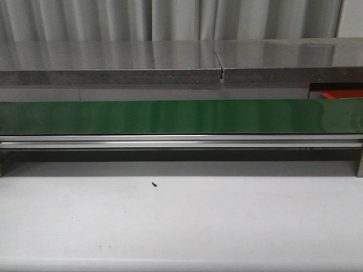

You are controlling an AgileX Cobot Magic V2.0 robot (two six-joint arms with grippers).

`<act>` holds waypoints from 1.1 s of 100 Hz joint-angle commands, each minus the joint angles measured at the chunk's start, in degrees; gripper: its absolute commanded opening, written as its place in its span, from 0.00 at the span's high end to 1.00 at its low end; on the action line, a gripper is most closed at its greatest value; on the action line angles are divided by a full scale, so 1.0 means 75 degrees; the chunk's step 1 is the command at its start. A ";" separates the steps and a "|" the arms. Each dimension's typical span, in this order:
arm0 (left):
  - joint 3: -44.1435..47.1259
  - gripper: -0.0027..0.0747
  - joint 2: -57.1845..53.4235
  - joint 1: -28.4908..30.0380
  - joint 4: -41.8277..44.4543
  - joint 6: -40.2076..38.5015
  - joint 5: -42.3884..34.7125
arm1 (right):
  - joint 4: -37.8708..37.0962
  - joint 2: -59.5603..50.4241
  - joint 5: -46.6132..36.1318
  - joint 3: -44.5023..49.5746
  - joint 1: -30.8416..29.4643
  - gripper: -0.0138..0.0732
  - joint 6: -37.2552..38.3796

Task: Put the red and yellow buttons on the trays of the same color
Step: 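Lower the red button onto the belt with the left gripper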

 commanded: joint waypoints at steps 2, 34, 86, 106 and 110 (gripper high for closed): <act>-0.0177 0.97 -0.0322 -0.0060 -0.0210 0.0018 -0.0402 | 0.0026 -0.0039 -0.0489 -0.0214 -0.0002 0.92 -0.0023; -0.0177 0.33 -0.0322 -0.0060 -0.0210 0.0033 -0.0304 | 0.0026 -0.0039 -0.0482 -0.0214 -0.0002 0.92 -0.0023; -0.0267 0.20 -0.1620 -0.0029 -0.0358 0.0130 -0.0654 | 0.0026 -0.0039 -0.0489 -0.0214 -0.0002 0.92 -0.0023; -0.0267 0.20 -0.1737 0.0731 -0.0329 0.0219 -0.0689 | 0.0026 -0.0039 -0.0489 -0.0214 -0.0002 0.92 -0.0023; -0.0267 0.20 -0.1685 0.1008 -0.0329 0.0219 -0.0659 | 0.0026 -0.0039 -0.0489 -0.0214 -0.0002 0.92 -0.0023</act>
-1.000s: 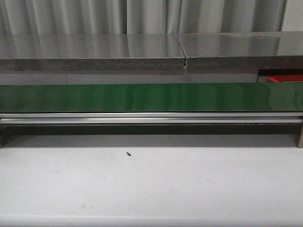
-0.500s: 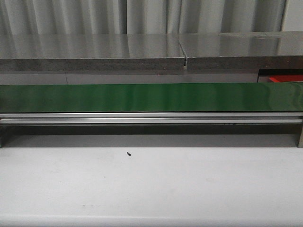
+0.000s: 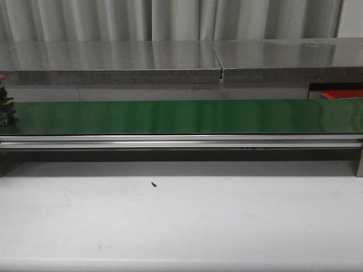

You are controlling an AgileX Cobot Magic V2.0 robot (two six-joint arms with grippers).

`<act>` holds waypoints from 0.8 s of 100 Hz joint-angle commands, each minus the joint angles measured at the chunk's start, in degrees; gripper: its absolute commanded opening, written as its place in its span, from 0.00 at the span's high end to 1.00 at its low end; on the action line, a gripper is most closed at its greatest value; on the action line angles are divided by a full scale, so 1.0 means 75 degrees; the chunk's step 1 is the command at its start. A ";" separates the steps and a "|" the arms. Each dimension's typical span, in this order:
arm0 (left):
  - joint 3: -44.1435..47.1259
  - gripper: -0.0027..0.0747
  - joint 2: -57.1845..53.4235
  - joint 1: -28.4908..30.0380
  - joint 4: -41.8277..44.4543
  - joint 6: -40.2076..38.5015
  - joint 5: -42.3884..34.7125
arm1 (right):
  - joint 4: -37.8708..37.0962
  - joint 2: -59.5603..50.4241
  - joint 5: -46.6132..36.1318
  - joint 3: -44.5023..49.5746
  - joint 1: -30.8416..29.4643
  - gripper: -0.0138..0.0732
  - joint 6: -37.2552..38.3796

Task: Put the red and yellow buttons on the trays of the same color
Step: 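Lower the red button onto the belt with the left gripper, then open the left gripper and withdraw from the belt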

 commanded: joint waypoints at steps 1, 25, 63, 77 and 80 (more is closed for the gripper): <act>-0.0233 0.20 -0.0221 0.0557 -0.0129 0.0024 -0.0371 | 0.0026 -0.0039 -0.0489 -0.0214 -0.0002 0.92 -0.0037; -0.0233 0.20 0.0472 0.1821 0.0187 0.0052 -0.0347 | 0.0026 -0.0039 -0.0482 -0.0214 -0.0002 0.92 -0.0037; -0.0250 0.20 0.1715 0.2125 0.0187 0.0244 -0.0777 | 0.0026 -0.0039 -0.0482 -0.0214 -0.0002 0.92 -0.0037; -0.0691 0.20 0.2178 0.2125 0.0172 0.0244 -0.0755 | 0.0026 -0.0039 -0.0482 -0.0214 -0.0002 0.92 -0.0037; -0.0834 0.20 0.2285 0.2125 0.0156 0.0244 -0.0717 | 0.0026 -0.0039 -0.0482 -0.0214 -0.0002 0.92 -0.0037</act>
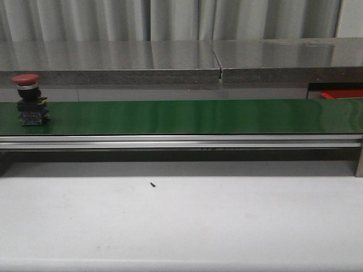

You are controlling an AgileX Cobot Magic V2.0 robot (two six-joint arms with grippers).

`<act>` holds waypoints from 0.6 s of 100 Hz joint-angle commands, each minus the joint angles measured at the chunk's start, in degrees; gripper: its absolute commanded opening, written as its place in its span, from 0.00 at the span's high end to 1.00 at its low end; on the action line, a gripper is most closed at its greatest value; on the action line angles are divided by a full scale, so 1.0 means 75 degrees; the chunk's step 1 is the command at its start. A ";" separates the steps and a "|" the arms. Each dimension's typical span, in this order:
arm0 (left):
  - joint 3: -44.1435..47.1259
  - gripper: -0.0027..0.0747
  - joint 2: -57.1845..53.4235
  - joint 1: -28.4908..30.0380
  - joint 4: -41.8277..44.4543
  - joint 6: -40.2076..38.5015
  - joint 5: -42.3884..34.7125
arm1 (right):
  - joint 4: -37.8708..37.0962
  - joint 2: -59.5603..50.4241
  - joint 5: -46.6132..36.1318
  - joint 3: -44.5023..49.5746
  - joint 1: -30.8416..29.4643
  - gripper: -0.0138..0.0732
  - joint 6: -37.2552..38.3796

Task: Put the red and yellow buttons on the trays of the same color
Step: 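Open the left gripper and withdraw from the belt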

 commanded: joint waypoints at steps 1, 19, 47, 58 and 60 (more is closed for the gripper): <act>-0.0592 0.20 -0.0064 -0.0005 -0.0170 0.0036 -0.0312 | 0.0026 -0.0039 -0.0482 -0.0214 -0.0002 0.92 -0.0037; -0.1524 0.20 0.0528 -0.0005 -0.0224 0.0036 0.0008 | 0.0026 -0.0039 -0.0482 -0.0214 -0.0002 0.92 -0.0037; -0.2522 0.20 0.1376 -0.0005 -0.0255 0.0036 0.0493 | 0.0026 -0.0039 -0.0482 -0.0214 -0.0002 0.92 -0.0037; -0.2623 0.20 0.1595 -0.0005 -0.0255 0.0036 0.0481 | 0.0026 -0.0039 -0.0482 -0.0214 -0.0002 0.92 -0.0037; -0.2643 0.20 0.1616 -0.0005 -0.0255 0.0036 0.0481 | 0.0026 -0.0039 -0.0482 -0.0214 -0.0002 0.92 -0.0037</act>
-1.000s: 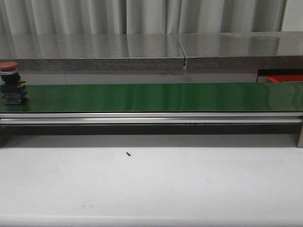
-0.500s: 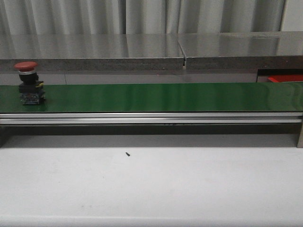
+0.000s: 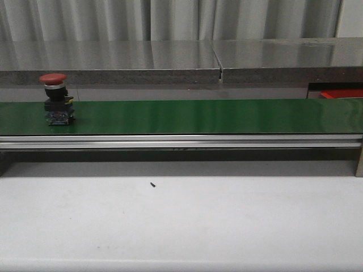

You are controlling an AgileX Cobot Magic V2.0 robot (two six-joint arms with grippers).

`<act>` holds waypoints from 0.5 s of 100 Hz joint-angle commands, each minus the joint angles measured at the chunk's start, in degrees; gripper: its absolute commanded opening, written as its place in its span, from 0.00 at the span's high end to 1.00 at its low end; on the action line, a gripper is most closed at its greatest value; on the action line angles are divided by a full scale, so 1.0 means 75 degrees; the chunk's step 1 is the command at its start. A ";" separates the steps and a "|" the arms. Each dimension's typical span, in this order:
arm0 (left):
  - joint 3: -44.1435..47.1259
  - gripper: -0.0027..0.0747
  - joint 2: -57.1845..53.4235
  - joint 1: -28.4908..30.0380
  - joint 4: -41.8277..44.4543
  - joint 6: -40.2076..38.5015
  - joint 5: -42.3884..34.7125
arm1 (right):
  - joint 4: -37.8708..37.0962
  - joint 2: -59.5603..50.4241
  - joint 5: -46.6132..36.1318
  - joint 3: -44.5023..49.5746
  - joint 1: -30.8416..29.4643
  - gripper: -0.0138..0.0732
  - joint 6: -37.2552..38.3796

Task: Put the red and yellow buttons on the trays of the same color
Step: 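Open the left gripper and withdraw from the belt, then grasp a second red button with the left gripper and set it on the belt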

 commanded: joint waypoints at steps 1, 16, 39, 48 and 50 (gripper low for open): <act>-0.0322 0.20 -0.0315 -0.0005 -0.0168 -0.0012 -0.0193 | 0.0026 -0.0039 -0.0482 -0.0214 -0.0002 0.92 -0.0037; -0.0377 0.22 -0.0142 -0.0005 -0.0168 -0.0012 -0.0344 | 0.0026 -0.0039 -0.0482 -0.0214 -0.0002 0.92 -0.0037; -0.0377 0.47 -0.0142 -0.0005 -0.0168 -0.0012 -0.0477 | 0.0026 -0.0039 -0.0480 -0.0214 -0.0002 0.92 -0.0037; -0.0377 0.69 -0.0142 -0.0005 -0.0168 -0.0012 -0.0490 | 0.0026 -0.0039 -0.0480 -0.0214 -0.0002 0.92 -0.0037; -0.0377 0.72 -0.0142 -0.0005 -0.0168 -0.0012 -0.0490 | 0.0026 -0.0039 -0.0480 -0.0214 -0.0002 0.92 -0.0037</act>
